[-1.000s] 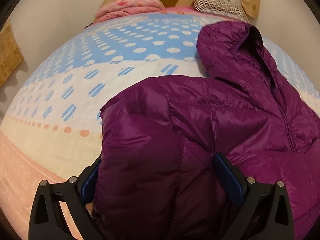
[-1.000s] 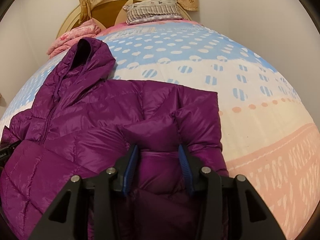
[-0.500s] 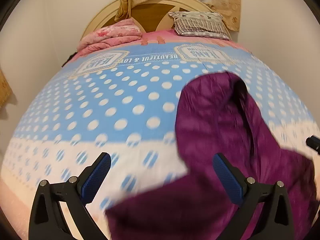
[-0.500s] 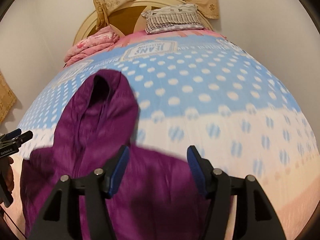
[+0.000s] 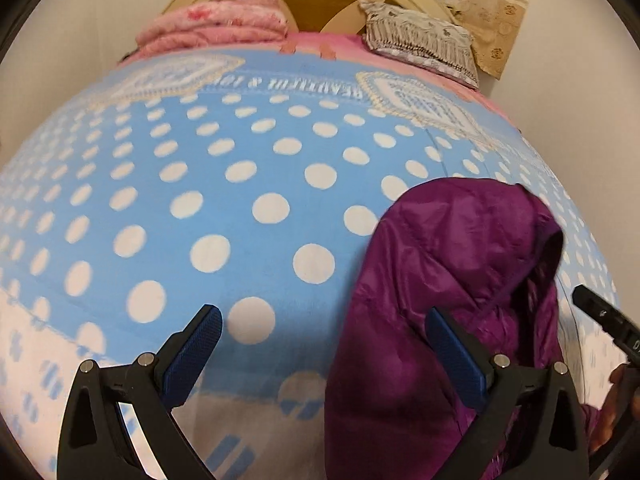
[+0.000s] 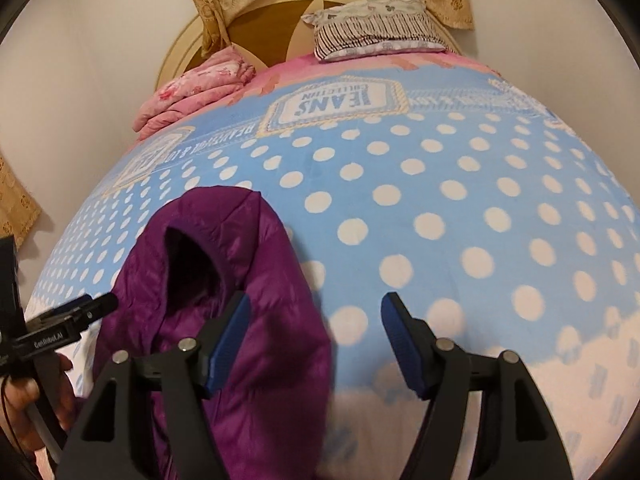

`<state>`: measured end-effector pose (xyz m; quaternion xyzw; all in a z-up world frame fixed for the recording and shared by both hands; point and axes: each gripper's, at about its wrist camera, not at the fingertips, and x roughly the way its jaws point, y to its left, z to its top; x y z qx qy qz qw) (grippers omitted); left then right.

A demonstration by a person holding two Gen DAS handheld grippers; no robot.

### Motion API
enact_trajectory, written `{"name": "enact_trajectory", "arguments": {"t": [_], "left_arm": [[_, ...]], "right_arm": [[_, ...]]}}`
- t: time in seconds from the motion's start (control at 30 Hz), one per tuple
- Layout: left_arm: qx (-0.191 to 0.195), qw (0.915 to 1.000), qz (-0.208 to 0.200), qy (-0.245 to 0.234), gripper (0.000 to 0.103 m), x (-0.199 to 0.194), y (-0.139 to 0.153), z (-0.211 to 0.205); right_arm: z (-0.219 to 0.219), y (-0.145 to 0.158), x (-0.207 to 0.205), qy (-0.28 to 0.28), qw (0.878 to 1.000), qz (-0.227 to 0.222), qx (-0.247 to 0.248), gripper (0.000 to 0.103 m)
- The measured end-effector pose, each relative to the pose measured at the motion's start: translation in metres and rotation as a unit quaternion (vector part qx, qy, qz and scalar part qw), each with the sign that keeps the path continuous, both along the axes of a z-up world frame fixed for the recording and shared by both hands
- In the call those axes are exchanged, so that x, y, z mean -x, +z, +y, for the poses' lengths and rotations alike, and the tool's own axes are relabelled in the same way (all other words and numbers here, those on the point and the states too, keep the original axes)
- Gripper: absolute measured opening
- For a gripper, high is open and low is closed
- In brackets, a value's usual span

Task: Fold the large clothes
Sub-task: 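Grasp the jacket hem with the left tool while the right tool grasps it too, lifting toward the hood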

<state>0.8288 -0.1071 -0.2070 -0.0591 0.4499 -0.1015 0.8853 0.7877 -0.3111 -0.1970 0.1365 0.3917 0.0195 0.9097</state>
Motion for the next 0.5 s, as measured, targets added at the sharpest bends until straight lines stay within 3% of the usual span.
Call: {"name": "enact_trajectory", "arguments": {"t": [0.07, 0.13, 0.23, 0.27, 0.3, 0.37, 0.5], "left_arm": [[0.016, 0.9999, 0.001, -0.006, 0.098, -0.003, -0.007, 0.001], [0.024, 0.9995, 0.008, -0.016, 0.088, -0.004, -0.014, -0.002], [0.021, 0.9987, 0.004, -0.046, 0.048, -0.003, -0.02, -0.01], [0.028, 0.9974, -0.001, -0.067, 0.012, -0.002, -0.019, -0.015], [0.038, 0.9955, 0.0, -0.088, 0.001, -0.001, -0.018, -0.019], [0.02, 0.9953, -0.025, -0.091, 0.001, 0.005, -0.008, -0.025], [0.02, 0.9919, -0.064, -0.108, 0.001, 0.025, 0.021, -0.025]], "right_arm": [[0.003, -0.01, -0.009, 0.007, 1.0, 0.012, -0.013, 0.071], [0.008, -0.018, -0.016, 0.017, 1.0, 0.02, 0.003, 0.067], [0.012, -0.028, -0.022, 0.034, 0.999, 0.036, 0.008, 0.03], [0.015, -0.028, -0.022, 0.039, 0.998, 0.037, 0.02, 0.017], [0.018, -0.026, -0.02, 0.044, 0.998, 0.032, 0.033, 0.012], [0.022, -0.019, -0.011, 0.054, 0.998, 0.018, 0.042, 0.009], [0.02, 0.003, 0.017, 0.055, 0.997, -0.019, 0.059, 0.007]]}}
